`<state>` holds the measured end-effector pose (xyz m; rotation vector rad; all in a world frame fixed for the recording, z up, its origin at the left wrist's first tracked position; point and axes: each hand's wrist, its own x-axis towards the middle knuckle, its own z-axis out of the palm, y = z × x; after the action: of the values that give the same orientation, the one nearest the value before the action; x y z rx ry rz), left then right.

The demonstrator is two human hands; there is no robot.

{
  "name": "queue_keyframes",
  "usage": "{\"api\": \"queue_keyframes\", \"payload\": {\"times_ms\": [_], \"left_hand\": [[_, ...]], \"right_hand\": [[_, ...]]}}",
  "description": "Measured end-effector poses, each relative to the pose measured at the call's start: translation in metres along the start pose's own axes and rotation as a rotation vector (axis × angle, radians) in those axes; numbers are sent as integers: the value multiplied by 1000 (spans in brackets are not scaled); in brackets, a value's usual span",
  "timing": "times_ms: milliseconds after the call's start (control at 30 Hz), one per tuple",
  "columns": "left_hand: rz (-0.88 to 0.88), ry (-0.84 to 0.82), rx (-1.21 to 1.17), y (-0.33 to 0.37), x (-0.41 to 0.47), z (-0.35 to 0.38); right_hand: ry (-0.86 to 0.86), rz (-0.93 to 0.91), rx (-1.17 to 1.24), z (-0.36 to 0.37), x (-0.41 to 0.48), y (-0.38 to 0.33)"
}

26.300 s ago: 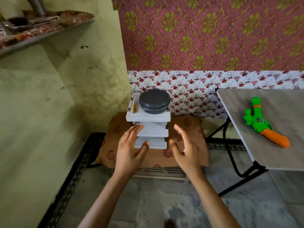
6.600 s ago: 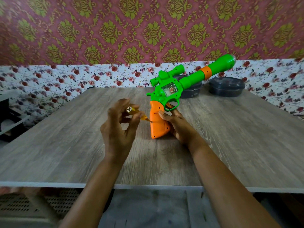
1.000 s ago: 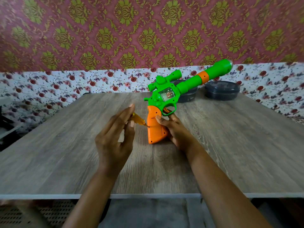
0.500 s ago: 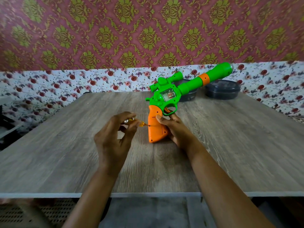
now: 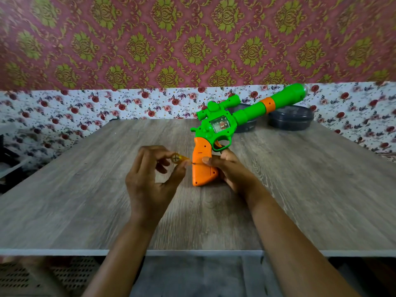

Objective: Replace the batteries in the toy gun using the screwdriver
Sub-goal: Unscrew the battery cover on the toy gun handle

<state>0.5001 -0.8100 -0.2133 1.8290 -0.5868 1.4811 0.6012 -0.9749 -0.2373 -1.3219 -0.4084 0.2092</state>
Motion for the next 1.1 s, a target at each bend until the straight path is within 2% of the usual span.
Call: {"api": "queue_keyframes", "payload": {"times_ms": [167,433,533,700,867,1100], "left_hand": [[-70,-20,-55,3,-2,1],[-3,-109,11,4,1,3],[4,-68,43,2,0,2],[-77,7,-34,1,-1,0],[-116,23,-71,2,-3,3],[-39,-46,-5,2,0,1]], "right_hand": [[-6,-5,-28,1,0,2],[5,4,-25,0,1,1],[22,16,-42,0,1,1],[14,2,-37,1,-1,-1],[7,-8,-40,1,-2,-3],[12,0,-23,3,0,-3]]}}
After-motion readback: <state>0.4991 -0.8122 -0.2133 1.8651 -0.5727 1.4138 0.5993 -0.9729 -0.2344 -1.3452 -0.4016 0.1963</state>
